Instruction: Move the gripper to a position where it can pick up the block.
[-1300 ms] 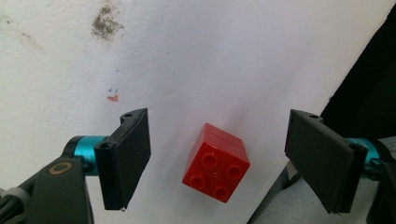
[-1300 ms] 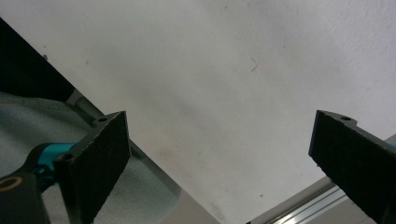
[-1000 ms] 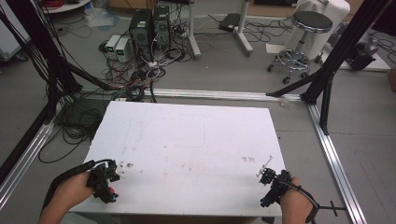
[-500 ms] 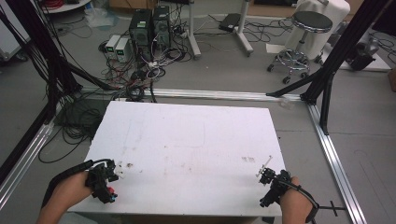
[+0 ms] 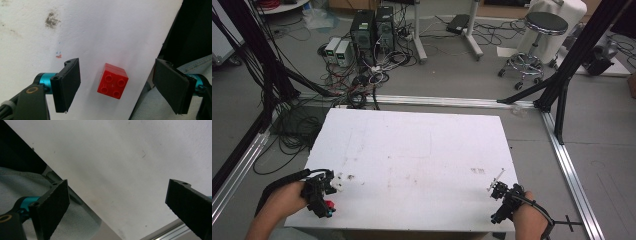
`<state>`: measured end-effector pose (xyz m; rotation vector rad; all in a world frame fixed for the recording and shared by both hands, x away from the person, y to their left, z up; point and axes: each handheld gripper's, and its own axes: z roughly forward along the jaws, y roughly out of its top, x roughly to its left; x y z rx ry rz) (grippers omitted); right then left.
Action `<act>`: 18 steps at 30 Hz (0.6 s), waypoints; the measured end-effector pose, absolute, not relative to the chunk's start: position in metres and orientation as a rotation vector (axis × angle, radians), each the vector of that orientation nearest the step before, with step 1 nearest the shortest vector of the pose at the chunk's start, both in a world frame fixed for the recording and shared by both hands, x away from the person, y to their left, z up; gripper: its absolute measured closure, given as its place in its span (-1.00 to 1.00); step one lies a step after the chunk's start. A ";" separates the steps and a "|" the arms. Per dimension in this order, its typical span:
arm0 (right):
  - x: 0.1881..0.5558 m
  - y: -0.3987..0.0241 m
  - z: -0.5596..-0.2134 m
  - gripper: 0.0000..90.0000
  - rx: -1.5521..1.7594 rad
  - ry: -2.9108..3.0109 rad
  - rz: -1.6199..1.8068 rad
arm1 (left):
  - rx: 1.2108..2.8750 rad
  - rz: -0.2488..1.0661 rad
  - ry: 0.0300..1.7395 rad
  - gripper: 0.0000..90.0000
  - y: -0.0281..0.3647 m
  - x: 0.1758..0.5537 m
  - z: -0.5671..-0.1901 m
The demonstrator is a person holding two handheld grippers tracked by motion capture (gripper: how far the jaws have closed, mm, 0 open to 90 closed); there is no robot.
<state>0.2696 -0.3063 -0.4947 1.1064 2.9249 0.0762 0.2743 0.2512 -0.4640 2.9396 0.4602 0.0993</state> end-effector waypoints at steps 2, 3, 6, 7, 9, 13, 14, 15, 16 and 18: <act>0.270 -0.307 -0.494 -0.89 1.102 2.928 0.079 | 2.939 0.104 0.444 -0.49 0.252 0.276 -0.465; 0.269 -0.307 -0.494 -0.89 1.106 2.923 0.087 | 2.941 0.102 0.435 -0.49 0.253 0.276 -0.465; 0.270 -0.306 -0.494 -0.89 1.117 2.923 0.087 | 2.957 0.087 0.393 -0.49 0.255 0.278 -0.466; 0.270 -0.306 -0.495 -0.89 1.110 2.925 0.079 | 2.959 0.086 0.377 -0.49 0.256 0.279 -0.466; 0.270 -0.306 -0.495 -0.89 1.110 2.925 0.084 | 2.972 0.093 0.338 -0.49 0.258 0.281 -0.467; 0.271 -0.304 -0.494 -0.89 1.108 2.930 0.085 | 2.976 0.090 0.293 -0.49 0.260 0.282 -0.466; 0.271 -0.304 -0.494 -0.89 1.103 2.930 0.086 | 2.968 0.091 0.291 -0.49 0.261 0.282 -0.466; 0.271 -0.304 -0.494 -0.89 1.102 2.928 0.084 | 2.969 0.084 0.282 -0.49 0.262 0.282 -0.466; 0.271 -0.304 -0.494 -0.89 1.099 2.931 0.085 | 2.969 0.080 0.272 -0.49 0.262 0.282 -0.466; 0.271 -0.304 -0.494 -0.89 1.098 2.931 0.087 | 2.974 0.082 0.247 -0.49 0.264 0.283 -0.466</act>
